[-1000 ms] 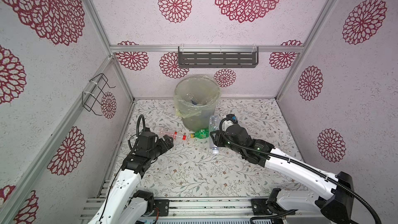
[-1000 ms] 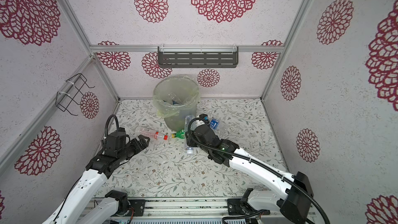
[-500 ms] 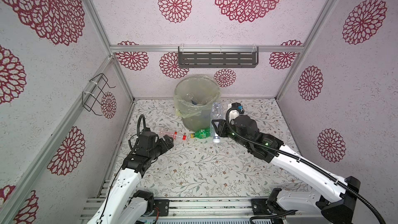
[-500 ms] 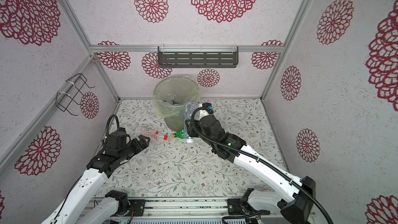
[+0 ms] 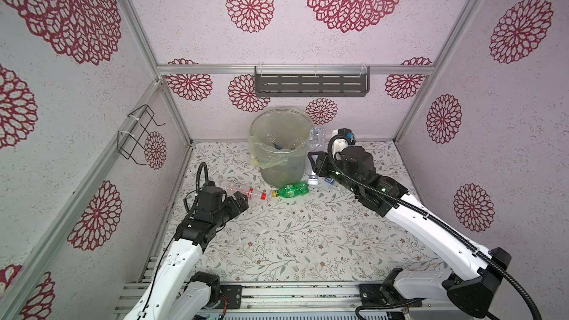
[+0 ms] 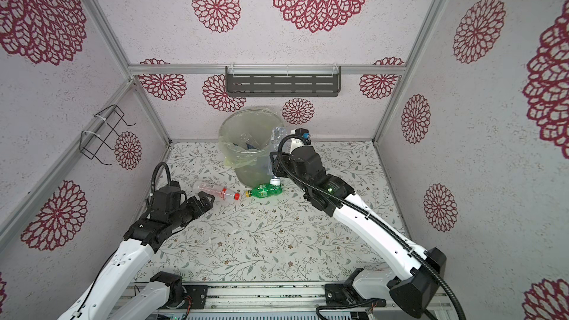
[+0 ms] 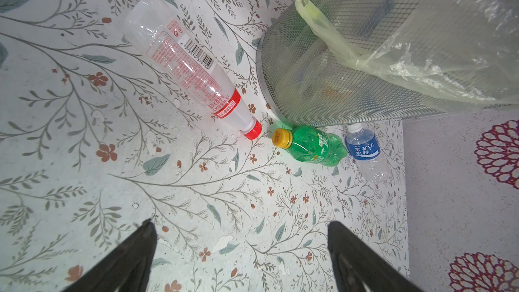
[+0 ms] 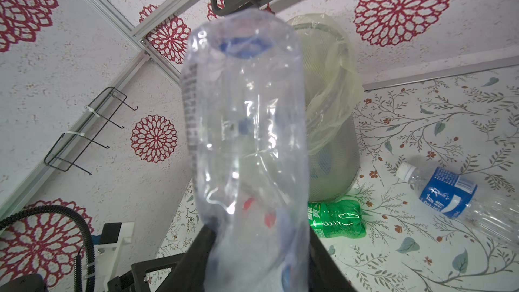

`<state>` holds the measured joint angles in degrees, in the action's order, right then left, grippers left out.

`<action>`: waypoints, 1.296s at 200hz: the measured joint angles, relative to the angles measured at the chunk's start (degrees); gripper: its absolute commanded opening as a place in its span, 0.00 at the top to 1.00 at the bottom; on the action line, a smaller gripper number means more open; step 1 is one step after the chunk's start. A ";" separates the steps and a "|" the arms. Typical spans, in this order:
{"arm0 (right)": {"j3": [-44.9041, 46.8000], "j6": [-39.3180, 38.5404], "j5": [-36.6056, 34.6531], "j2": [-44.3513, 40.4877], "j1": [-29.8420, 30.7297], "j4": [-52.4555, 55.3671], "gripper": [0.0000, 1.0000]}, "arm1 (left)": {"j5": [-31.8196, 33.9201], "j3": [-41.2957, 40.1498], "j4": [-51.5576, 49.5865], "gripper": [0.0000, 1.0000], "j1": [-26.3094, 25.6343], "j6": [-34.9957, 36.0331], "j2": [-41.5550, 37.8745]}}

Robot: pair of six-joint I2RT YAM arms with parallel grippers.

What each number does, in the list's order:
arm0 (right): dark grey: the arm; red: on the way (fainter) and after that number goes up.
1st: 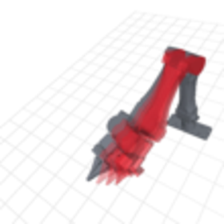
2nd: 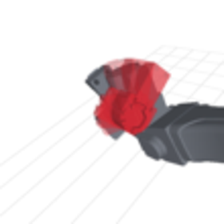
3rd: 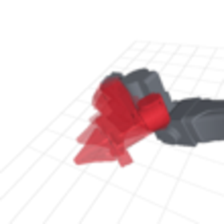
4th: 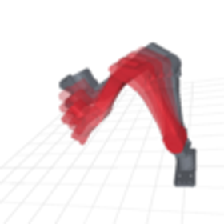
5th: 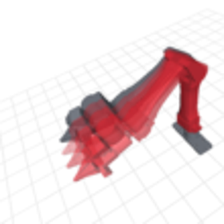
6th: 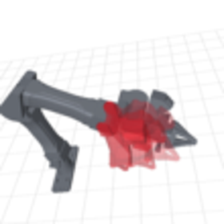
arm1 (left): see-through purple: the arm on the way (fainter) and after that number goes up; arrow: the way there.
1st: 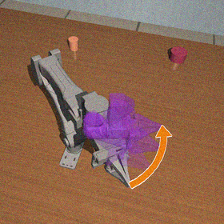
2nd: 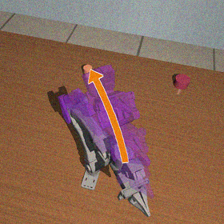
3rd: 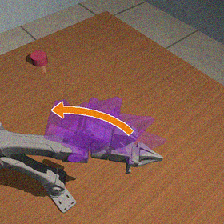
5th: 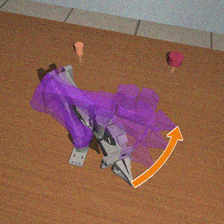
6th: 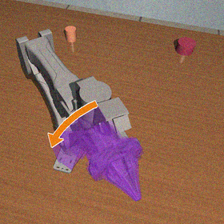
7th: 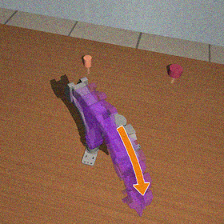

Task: Throw the plastic bottles in the bin
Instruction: Throw the plastic bottle into the trash bin.

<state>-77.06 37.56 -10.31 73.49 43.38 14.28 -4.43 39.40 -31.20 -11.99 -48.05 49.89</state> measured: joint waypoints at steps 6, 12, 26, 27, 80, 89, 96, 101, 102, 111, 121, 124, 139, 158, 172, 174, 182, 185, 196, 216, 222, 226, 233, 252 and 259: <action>0.04 -0.11 0.02 -0.11 -0.09 -0.07 0.56 | 0.00 0.00 -0.02 0.03 0.00 0.00 0.00; 0.26 -0.11 0.00 -0.24 -0.11 -0.37 0.56 | 0.00 0.00 0.00 0.03 0.02 0.00 0.00; 2.01 -0.07 -0.04 -1.25 -0.11 -1.53 0.56 | 0.11 0.00 -0.04 0.03 0.04 0.02 -0.02; 2.25 -0.07 -0.04 -1.42 -0.11 -1.57 0.56 | 0.13 0.00 -0.04 0.03 0.04 0.02 -0.02; 7.93 -0.13 -1.64 -7.23 -0.11 -1.44 0.56 | 0.39 0.00 -0.09 0.03 0.26 0.33 -0.02; 6.78 -0.44 -1.70 -6.86 -0.11 -1.20 0.56 | 0.42 0.00 -0.09 0.03 0.28 0.42 -0.02; 5.29 -0.66 -1.68 -6.08 -0.11 -0.87 0.55 | 0.42 0.00 -0.09 0.03 0.31 0.42 0.00; 3.87 -0.74 -1.68 -5.29 -0.11 -0.55 0.56 | 0.42 0.00 -0.09 0.03 0.31 0.44 0.00; 3.43 -0.81 -1.66 -4.98 -0.11 -0.57 0.55 | 0.42 0.00 -0.09 0.03 0.31 0.42 0.00; 0.09 -1.25 -1.57 -2.62 -0.17 -0.13 0.55 | 0.42 0.00 -0.09 0.03 0.31 0.42 0.00; -4.96 -1.97 -1.44 0.96 -0.33 0.26 0.55 | 0.42 0.00 -0.11 0.03 0.31 0.42 0.00; -6.51 -2.10 -1.27 2.32 -0.39 0.31 0.55 | 0.42 0.00 -0.11 0.03 0.31 0.42 0.00; -16.63 -3.17 -0.72 10.01 -1.27 2.32 0.49 | 0.42 0.00 -0.11 0.03 0.35 0.39 0.00; -34.47 -4.72 0.04 23.54 -3.04 6.43 0.02 | 0.42 0.00 -0.09 0.03 0.42 0.15 -0.02; -50.88 -5.75 0.09 35.19 -4.57 11.85 0.01 | 0.39 0.00 -0.02 0.03 0.42 -0.07 0.00; -53.02 -5.88 0.07 36.68 -4.76 12.52 0.01 | 0.37 0.00 0.00 0.03 0.42 -0.09 0.00; -60.87 -6.05 0.13 42.29 -5.55 15.87 0.01 | 0.35 0.07 -0.04 0.03 0.46 -0.13 0.02; -63.17 -6.03 0.09 44.00 -5.81 16.94 0.01 | 0.35 0.09 -0.09 0.03 0.48 -0.13 0.02; -68.81 -6.08 0.02 48.65 -6.43 21.14 0.01 | 0.33 0.39 -0.20 0.03 0.52 -0.17 0.04; -63.47 -6.38 -0.50 47.63 -6.78 24.04 0.01 | 0.37 1.22 -0.44 0.03 0.63 -0.15 0.04; -58.93 -6.54 -0.39 45.53 -6.58 23.30 0.01 | 0.39 1.42 -0.48 0.03 0.68 -0.15 0.04; -55.10 -6.58 -0.28 43.45 -6.34 22.56 0.01 | 0.39 1.55 -0.46 0.03 0.70 -0.15 0.07; -48.37 -6.56 0.02 39.67 -5.88 21.00 0.01 | 0.39 1.68 -0.48 0.03 0.74 -0.15 0.07; -33.64 -6.54 0.28 29.20 -4.85 16.90 0.01 | 0.39 1.77 -0.52 0.03 0.85 -0.11 0.11; -29.53 -6.54 0.61 25.46 -4.42 15.10 0.01 | 0.39 1.75 -0.59 0.03 0.90 -0.09 0.17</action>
<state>-106.59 31.03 -9.69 98.96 38.96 29.39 -4.03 41.15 -31.79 -11.09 -48.14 50.06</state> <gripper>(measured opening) 0.989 0.973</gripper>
